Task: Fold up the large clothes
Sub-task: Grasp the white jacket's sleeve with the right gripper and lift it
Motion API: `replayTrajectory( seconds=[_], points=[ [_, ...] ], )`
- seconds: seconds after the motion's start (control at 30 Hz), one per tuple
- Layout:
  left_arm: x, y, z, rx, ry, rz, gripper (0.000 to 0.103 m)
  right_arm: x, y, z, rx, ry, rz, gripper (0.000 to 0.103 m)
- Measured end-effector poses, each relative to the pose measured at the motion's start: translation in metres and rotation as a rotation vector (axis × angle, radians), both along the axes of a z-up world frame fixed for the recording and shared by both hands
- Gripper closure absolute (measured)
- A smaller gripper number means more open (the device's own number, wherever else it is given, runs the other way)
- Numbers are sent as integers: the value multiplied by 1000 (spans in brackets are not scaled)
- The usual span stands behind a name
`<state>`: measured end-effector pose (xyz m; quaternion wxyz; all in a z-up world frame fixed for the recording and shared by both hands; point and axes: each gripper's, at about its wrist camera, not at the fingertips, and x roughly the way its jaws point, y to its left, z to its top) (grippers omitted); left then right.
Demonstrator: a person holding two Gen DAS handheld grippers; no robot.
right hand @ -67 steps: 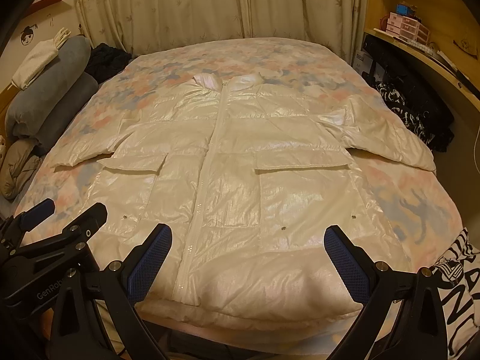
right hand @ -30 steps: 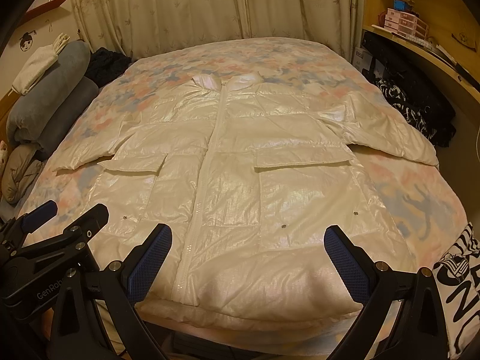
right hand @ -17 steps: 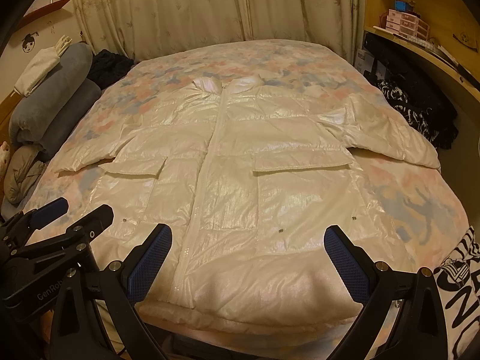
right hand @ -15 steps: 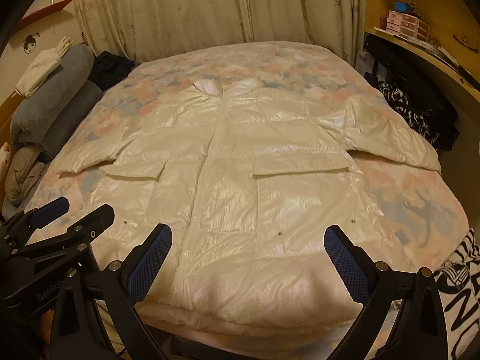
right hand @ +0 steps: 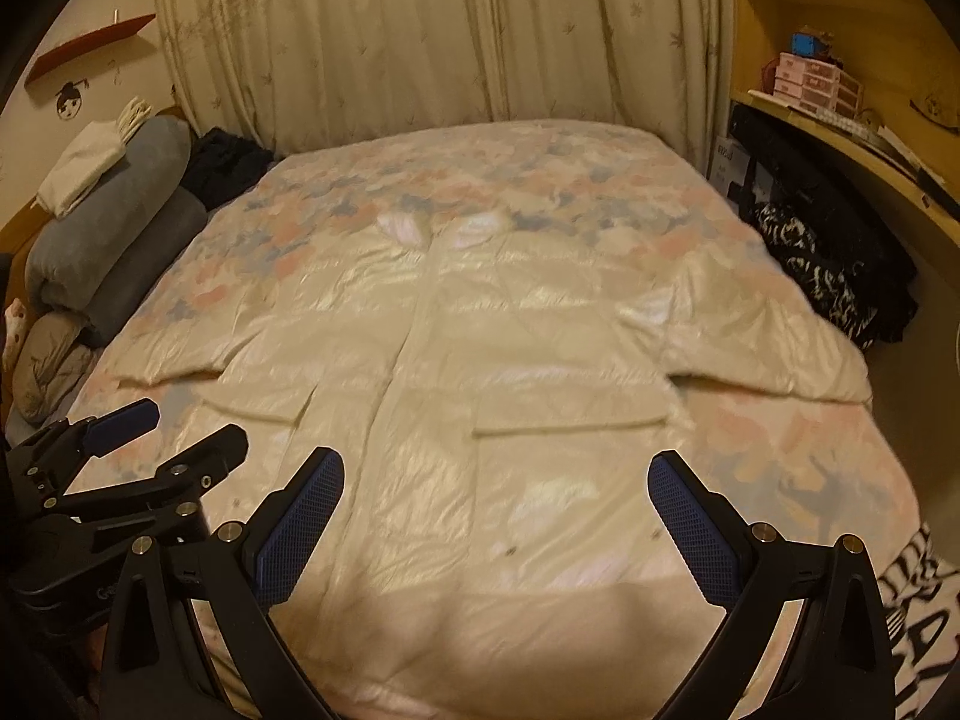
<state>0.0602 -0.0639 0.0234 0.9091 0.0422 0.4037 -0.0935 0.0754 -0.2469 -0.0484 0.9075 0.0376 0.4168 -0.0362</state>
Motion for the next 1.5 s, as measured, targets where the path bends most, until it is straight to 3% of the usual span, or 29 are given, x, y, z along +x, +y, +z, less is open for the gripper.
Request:
replayTrajectory(
  seconds=[0.3,0.5,0.7,0.87,1.0,1.1,1.17,1.37,1.43,1.5],
  points=[
    [59,-55,47,-27,-32,-129,25,37,-78,64,-37,-76,-69,1],
    [104,-97,78,-122,-12,-221,21,68,-155,128,-28,-162,-136,1],
    [139,-150,89,-77,-100,-218,20,106,-253,156,-52,-144,-236,1],
    [186,-198,53,-115,-42,-219,20,131,-357,121,65,-46,-356,1],
    [220,-225,3,-140,-3,-188,20,141,-439,58,184,74,-478,3],
    [237,-243,-34,-144,14,-178,20,139,-500,2,303,152,-580,19],
    [250,-254,-60,-148,45,-179,20,134,-530,-34,381,200,-652,22],
    [279,-295,-119,-151,150,-191,20,117,-601,-99,586,241,-808,23],
    [277,-300,-126,-160,158,-211,20,111,-614,-109,620,226,-840,30],
    [274,-305,-132,-149,150,-226,22,106,-620,-113,582,208,-870,53]
  ],
)
